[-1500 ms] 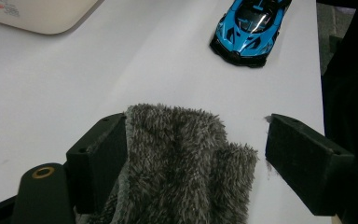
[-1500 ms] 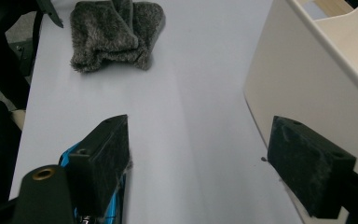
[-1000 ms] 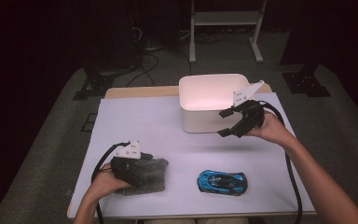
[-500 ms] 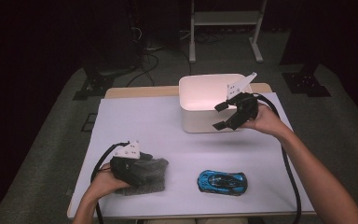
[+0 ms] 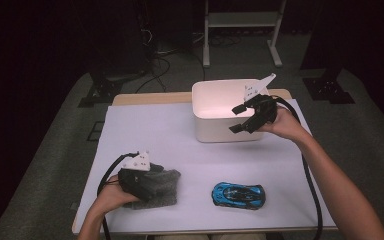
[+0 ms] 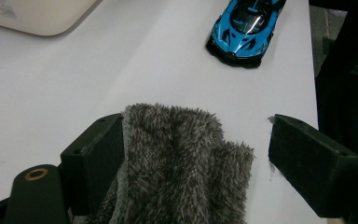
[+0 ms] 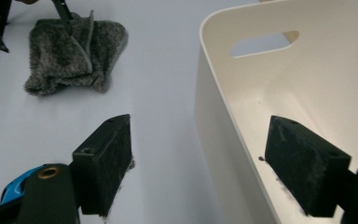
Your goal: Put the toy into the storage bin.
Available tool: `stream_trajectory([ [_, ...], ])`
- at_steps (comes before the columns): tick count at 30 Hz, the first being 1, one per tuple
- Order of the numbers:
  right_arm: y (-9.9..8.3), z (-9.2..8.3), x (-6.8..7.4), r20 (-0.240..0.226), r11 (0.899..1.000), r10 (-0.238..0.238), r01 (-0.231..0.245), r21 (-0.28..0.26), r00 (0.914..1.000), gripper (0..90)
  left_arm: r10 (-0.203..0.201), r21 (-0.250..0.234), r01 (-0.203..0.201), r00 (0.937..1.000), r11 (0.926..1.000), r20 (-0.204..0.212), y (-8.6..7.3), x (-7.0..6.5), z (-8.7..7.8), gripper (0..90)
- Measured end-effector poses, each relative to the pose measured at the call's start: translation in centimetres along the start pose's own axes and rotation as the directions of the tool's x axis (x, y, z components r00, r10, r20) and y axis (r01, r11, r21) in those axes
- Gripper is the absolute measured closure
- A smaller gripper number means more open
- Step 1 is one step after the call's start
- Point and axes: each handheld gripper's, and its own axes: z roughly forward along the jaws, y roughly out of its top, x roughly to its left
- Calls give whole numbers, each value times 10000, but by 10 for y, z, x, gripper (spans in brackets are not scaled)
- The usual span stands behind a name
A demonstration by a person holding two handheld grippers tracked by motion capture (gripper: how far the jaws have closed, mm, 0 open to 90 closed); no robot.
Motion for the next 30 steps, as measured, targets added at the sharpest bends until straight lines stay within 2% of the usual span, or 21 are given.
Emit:
stream_trajectory([
  [6,-5,6,-10,156,9995,135,-140,289,9998,235,-37,58,37,10000,10000,-2,0,0,1,168],
  [15,-8,16,-17,116,9977,201,-208,652,9997,347,-9,53,9,10000,10000,31,0,0,2,169],
  [19,-8,21,-18,139,9945,157,-171,1033,9998,405,-46,63,46,10000,10000,20,0,0,2,169],
  [24,-5,27,-20,117,9918,-27,12,1278,9999,524,4,79,-4,10000,10000,46,0,0,2,169],
  [30,-4,28,-22,334,9908,-332,285,1320,9989,656,-13,46,13,10000,10000,39,0,0,1,169],
])
